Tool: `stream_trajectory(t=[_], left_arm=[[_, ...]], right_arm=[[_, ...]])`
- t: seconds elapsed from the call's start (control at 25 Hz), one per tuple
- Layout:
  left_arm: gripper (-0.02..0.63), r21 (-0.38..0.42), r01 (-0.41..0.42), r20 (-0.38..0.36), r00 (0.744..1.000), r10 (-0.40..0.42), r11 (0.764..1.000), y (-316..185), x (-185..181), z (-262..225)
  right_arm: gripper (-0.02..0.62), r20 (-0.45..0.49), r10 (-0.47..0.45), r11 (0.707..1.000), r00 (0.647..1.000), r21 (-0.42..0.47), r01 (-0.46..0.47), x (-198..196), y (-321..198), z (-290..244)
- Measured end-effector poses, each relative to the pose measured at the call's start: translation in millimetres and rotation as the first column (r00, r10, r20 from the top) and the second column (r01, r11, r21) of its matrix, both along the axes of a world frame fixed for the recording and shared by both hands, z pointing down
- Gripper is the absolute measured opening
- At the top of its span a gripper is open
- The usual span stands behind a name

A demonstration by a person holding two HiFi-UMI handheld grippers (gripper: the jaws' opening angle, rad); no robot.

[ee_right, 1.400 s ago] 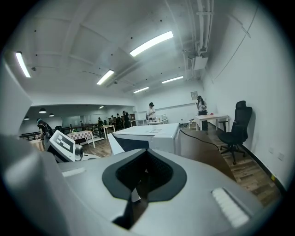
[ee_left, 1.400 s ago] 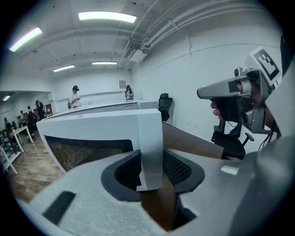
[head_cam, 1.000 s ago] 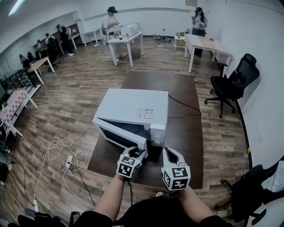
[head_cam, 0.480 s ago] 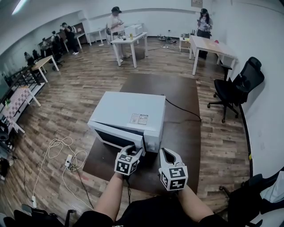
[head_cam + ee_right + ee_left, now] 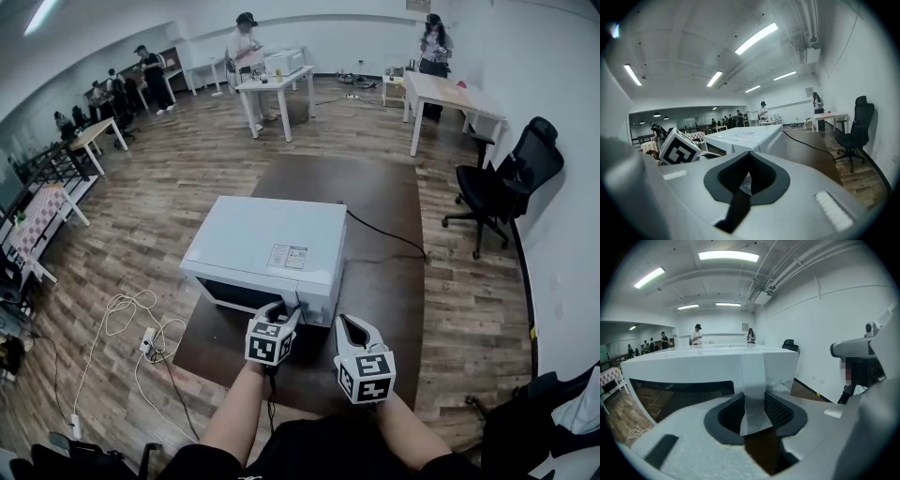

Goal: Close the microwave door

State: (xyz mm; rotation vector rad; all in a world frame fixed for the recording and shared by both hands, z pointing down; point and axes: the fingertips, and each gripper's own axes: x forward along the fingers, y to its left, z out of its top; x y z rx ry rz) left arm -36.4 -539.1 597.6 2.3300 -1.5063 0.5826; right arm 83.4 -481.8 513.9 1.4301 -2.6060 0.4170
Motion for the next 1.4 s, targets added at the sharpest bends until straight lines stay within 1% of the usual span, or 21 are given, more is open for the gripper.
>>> stream_trajectory(t=[0.12, 0.32, 0.4, 0.56, 0.6, 0.72, 0.76, 0.88, 1.04, 1.2, 1.4], left_arm=[[0.143, -0.004, 0.014, -0.003, 1.000, -0.014, 1.000, -2, 0, -1], [0.147, 0.017, 0.027, -0.023, 0.999, -0.026, 0.999, -1, -1, -1], [0.193, 0.038, 0.037, -0.023, 0.999, -0.036, 0.999, 3, -1, -3], [0.198, 0.084, 0.064, -0.041, 0.997, -0.061, 0.994, 14, -5, -19], [0.184, 0.092, 0.081, -0.055, 0.996, -0.077, 0.992, 18, -8, -24], [0.034, 0.101, 0.151, -0.093, 0.986, -0.142, 0.983, 30, -20, -40], [0.011, 0.106, 0.172, -0.099, 0.982, -0.162, 0.979, 34, -24, -44], [0.011, 0.126, 0.211, -0.108, 0.974, -0.198, 0.969, 48, -35, -58], [0.012, 0.121, 0.229, -0.154, 0.965, -0.210, 0.966, 71, -41, -75], [0.012, 0.137, 0.234, -0.152, 0.965, -0.213, 0.962, 96, -44, -84], [0.012, 0.146, 0.286, -0.151, 0.953, -0.264, 0.947, 127, -63, -85]], right_arm=[[0.008, 0.002, -0.012, 1.000, 1.000, -0.007, 0.012, -2, 2, 1], [0.008, 0.003, -0.023, 1.000, 1.000, -0.017, 0.023, -3, 2, 5], [0.008, 0.004, -0.023, 1.000, 1.000, -0.018, 0.023, -3, 2, 7], [0.008, 0.007, -0.051, 0.999, 0.999, -0.010, 0.051, -12, 4, 4], [0.008, 0.012, -0.068, 0.998, 0.998, -0.002, 0.068, -17, 6, 1], [0.008, 0.030, -0.117, 0.993, 0.993, 0.022, 0.117, -30, 11, -7], [0.008, 0.032, -0.128, 0.992, 0.991, 0.028, 0.127, -35, 12, -9], [0.008, 0.032, -0.155, 0.987, 0.987, 0.042, 0.153, -46, 17, -14], [0.008, 0.046, -0.188, 0.981, 0.981, 0.060, 0.185, -60, 25, -22], [0.006, 0.034, -0.222, 0.971, 0.975, 0.097, 0.217, -75, 32, -29], [0.005, -0.016, -0.309, 0.943, 0.951, 0.129, 0.308, -106, 45, -32]])
